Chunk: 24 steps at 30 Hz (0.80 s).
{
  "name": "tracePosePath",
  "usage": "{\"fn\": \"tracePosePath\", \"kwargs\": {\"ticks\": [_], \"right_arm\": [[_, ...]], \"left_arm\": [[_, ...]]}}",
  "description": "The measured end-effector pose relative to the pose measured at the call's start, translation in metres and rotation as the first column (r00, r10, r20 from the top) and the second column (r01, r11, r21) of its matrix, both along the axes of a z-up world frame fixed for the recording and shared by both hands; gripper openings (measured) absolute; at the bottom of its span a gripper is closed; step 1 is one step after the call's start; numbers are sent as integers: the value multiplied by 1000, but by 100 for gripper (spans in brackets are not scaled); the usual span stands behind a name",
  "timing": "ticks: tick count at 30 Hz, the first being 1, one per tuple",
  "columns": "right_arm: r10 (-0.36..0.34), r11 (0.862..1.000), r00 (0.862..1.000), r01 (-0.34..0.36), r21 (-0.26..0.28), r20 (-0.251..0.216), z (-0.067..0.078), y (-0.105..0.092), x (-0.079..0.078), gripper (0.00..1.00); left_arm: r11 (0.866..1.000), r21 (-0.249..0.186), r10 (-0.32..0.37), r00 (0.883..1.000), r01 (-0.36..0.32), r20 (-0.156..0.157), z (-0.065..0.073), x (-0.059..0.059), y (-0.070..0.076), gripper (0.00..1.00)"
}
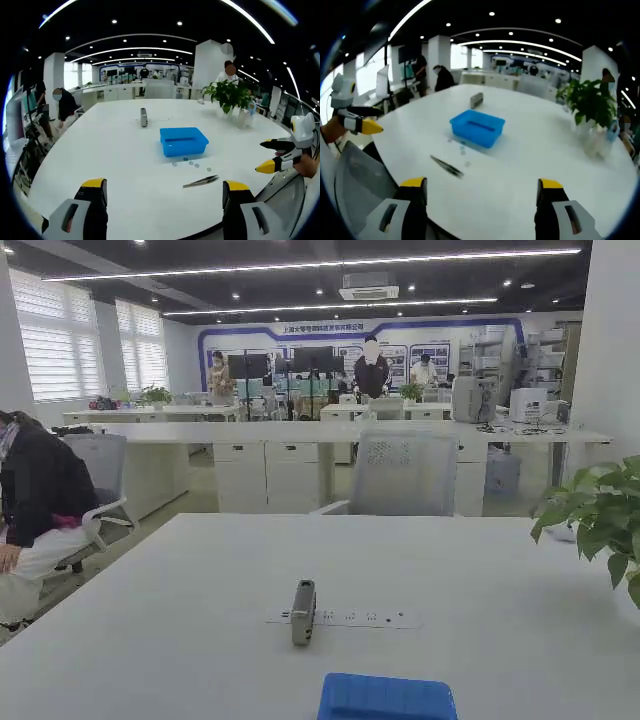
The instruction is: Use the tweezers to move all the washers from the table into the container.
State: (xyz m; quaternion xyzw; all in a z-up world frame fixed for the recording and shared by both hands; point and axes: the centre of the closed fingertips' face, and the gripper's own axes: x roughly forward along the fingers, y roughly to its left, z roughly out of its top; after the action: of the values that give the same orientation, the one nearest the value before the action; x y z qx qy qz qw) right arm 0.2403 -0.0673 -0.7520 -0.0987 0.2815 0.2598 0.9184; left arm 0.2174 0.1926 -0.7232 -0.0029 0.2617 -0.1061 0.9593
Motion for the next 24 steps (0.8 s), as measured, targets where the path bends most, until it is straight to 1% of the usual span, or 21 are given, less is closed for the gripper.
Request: {"fn": "tracePosePath", "kwargs": {"ticks": [6, 10, 12, 15, 24], "right_arm": [[-4, 1000, 1000, 4, 3, 0, 0, 0, 0, 89], [-4, 1000, 1000, 4, 4, 0, 0, 0, 0, 89], [-3, 1000, 1000, 3, 1, -1, 0, 0, 0, 89], [-1, 1000, 1000, 1, -3, -3, -1, 1, 0, 89], [3, 1000, 1000, -3, -3, -5, -1, 1, 1, 89]], "left_arm": [[1000, -1, -3, 1000, 3, 0, 0, 0, -1, 98], [1000, 6, -7, 1000, 7, -5, -1, 0, -1, 98], [1000, 11, 2, 1000, -2, -7, -2, 0, 1, 98], [1000, 9, 6, 1000, -6, -14, -3, 0, 2, 97], [1000, 13, 0, 1000, 0, -11, -1, 1, 3, 97]]}}
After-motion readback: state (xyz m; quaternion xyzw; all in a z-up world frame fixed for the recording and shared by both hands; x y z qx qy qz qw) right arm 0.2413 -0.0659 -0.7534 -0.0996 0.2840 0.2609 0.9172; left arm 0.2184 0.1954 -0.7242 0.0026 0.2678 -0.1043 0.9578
